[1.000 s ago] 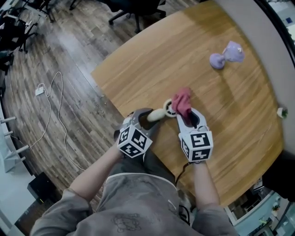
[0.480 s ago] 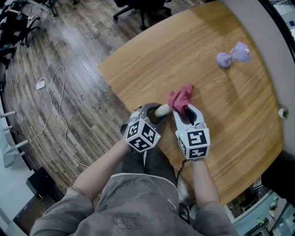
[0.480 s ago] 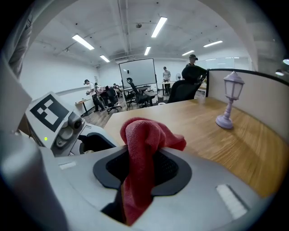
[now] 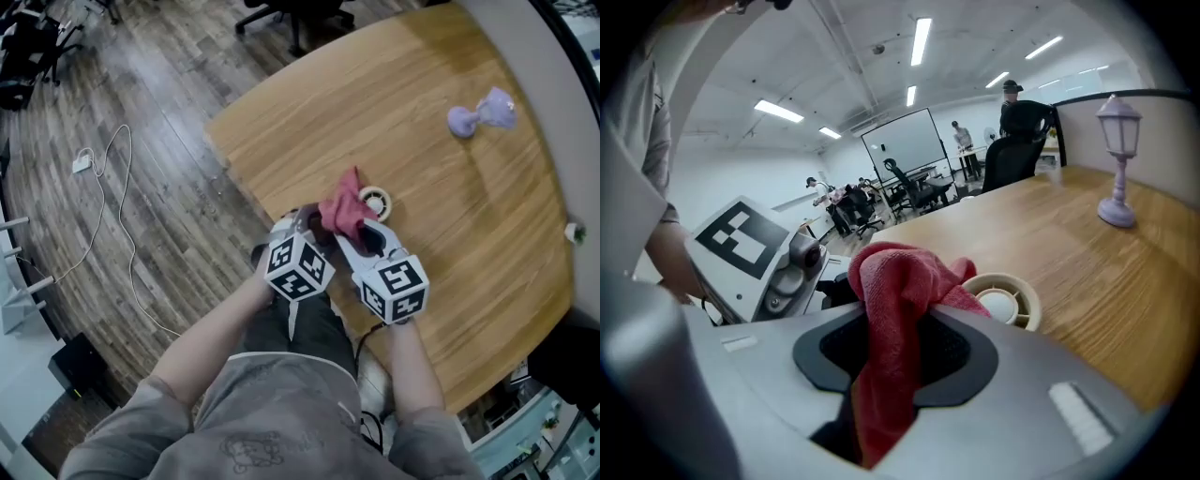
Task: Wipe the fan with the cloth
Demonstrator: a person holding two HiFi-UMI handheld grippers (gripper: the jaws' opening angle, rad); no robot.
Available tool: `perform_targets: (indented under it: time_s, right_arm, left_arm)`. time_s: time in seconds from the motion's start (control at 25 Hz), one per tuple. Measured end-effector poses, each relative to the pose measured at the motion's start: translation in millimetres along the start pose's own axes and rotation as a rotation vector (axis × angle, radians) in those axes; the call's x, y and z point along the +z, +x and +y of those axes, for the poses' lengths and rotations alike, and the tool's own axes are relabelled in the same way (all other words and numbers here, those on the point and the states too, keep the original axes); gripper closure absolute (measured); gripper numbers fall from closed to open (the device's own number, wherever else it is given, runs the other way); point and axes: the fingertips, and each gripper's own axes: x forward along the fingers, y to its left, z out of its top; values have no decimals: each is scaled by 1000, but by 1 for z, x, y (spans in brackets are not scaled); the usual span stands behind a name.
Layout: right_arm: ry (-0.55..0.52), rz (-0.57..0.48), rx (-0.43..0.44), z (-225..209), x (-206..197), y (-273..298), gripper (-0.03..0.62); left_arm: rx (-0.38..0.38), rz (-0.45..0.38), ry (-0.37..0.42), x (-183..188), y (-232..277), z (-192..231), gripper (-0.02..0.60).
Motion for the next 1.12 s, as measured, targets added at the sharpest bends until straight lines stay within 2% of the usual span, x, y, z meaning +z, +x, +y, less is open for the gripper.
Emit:
perform_targets:
  time_s: [0.16,0.28,0.36,0.44,0.6,0.72,0.84,1.12]
  right_arm:
    - [13,36,45,6,-6,-2,468]
    - [-9,91,19,-2,-15,-11,468]
    - [-10,95,-16,-13,-16,-20,468]
    - [28,55,-56,-27,-10,-31,468]
    - [137,-36,-221,-75,-2,-52,467]
    - [137,-52,-308,-96,4,-57,468]
    - [106,-60,-292,-87,14,-46,467]
    - [81,-60,-205,-35,14,-16,467]
  left_arm:
    - [-7,0,-8,0,-1,1,387]
    - [-2,-5,-2,0,-3,-1,387]
    - [-1,-6,0,0,-3,-1,387]
    - [-5,-3,-2,0,-2,0,387]
    - [-9,0,-2,-1,-2,-1,387]
    - [-12,0,1,0,-1,-2,387]
    - [-15,-1,2,1,-1,-1,387]
    - [-19,3,-3,1,-2,-2,387]
